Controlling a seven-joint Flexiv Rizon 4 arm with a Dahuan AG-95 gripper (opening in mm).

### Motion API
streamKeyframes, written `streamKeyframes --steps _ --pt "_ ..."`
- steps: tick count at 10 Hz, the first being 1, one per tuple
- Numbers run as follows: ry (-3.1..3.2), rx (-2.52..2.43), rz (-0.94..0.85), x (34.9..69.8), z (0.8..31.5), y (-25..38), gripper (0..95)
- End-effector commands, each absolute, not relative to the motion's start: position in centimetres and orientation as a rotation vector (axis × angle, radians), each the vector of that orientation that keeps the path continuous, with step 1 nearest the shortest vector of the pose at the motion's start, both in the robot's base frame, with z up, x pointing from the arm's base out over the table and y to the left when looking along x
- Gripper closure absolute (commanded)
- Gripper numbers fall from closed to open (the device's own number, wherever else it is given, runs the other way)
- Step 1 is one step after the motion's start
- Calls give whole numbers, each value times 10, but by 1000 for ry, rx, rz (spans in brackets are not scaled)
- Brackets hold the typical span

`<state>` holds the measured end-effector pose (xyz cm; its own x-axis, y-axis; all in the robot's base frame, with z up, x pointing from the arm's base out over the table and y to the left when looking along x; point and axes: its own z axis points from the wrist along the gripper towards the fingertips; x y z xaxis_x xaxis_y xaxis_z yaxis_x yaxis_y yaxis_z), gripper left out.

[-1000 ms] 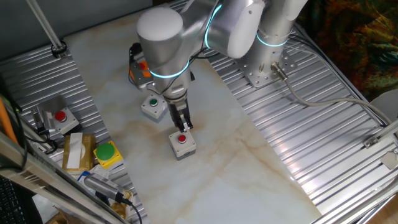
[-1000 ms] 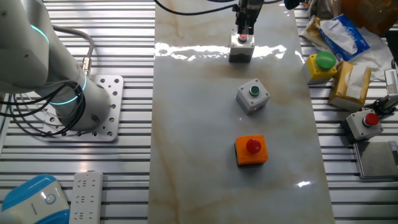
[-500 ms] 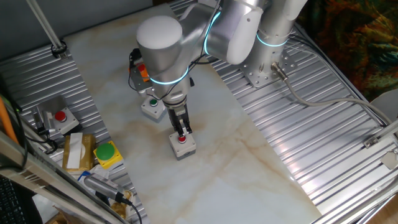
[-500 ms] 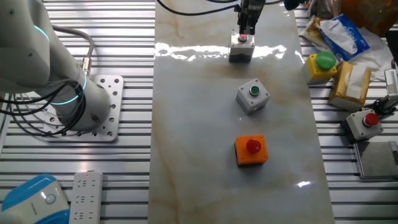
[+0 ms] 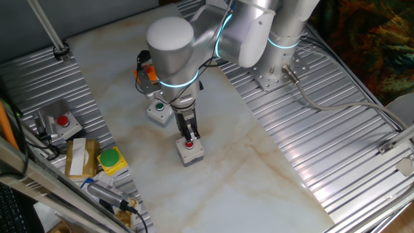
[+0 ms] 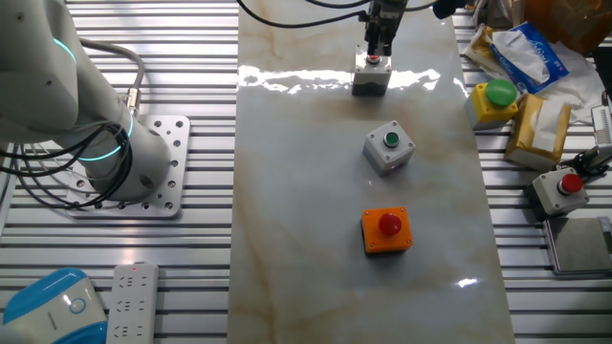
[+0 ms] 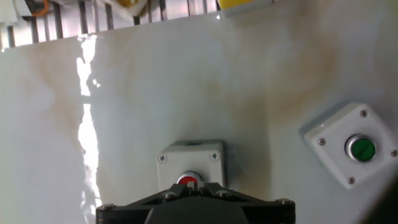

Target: Press three buttons from left to right in sequence

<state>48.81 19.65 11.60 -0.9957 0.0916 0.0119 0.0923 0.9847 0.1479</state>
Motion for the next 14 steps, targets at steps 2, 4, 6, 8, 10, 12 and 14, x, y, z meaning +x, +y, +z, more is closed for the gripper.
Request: streamKeyframes --steps 2,4,6,8,10,12,14 --pt "-3121 -143 -235 489 115 198 950" --pt "-3120 -155 -234 489 115 198 950" --pt "-3120 -156 -229 489 115 198 950" --pt "-3120 -155 -217 489 114 198 950" --pt "-3121 -156 -218 489 113 199 950" --pt "-3120 -162 -207 490 112 200 950" --pt "-3120 -167 -200 490 111 201 950"
